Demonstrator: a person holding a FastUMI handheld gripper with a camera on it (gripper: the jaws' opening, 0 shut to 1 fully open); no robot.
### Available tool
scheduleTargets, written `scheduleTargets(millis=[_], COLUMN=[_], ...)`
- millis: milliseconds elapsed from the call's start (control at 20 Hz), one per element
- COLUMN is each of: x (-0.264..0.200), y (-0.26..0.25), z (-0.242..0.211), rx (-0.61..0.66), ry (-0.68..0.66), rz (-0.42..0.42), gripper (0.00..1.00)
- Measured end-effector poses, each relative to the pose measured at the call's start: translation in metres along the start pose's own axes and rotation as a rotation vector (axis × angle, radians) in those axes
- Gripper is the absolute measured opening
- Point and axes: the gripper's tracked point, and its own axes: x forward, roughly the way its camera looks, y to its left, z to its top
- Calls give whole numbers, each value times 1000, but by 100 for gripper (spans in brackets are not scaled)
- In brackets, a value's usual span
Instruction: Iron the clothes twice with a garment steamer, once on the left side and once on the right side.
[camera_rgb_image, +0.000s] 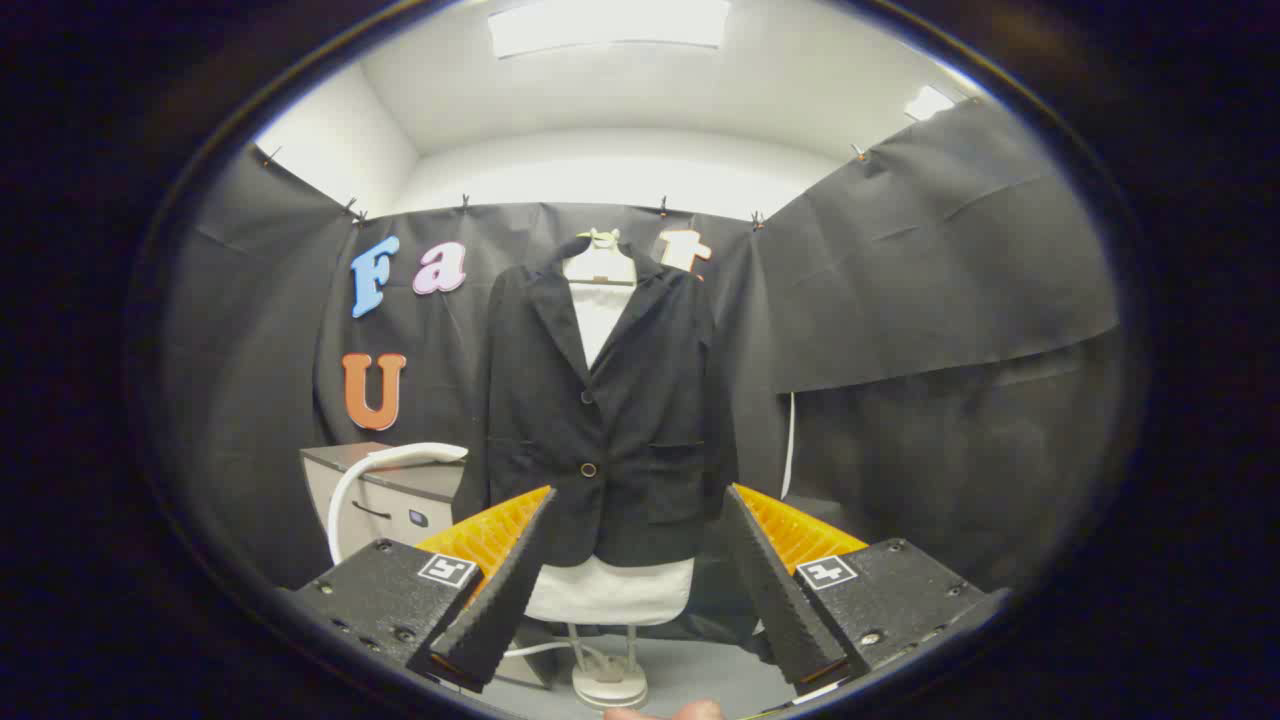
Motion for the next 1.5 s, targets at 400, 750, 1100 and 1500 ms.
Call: scheduleTargets(millis=[400,750,1100,1500], x=[15,27,31,58], y=[10,37,110,222], z=[-1,8,29,64], rx=[47,42,27,42], ry=[26,78,77,74], rz=[40,27,32,127], gripper=[100,100,100,100])
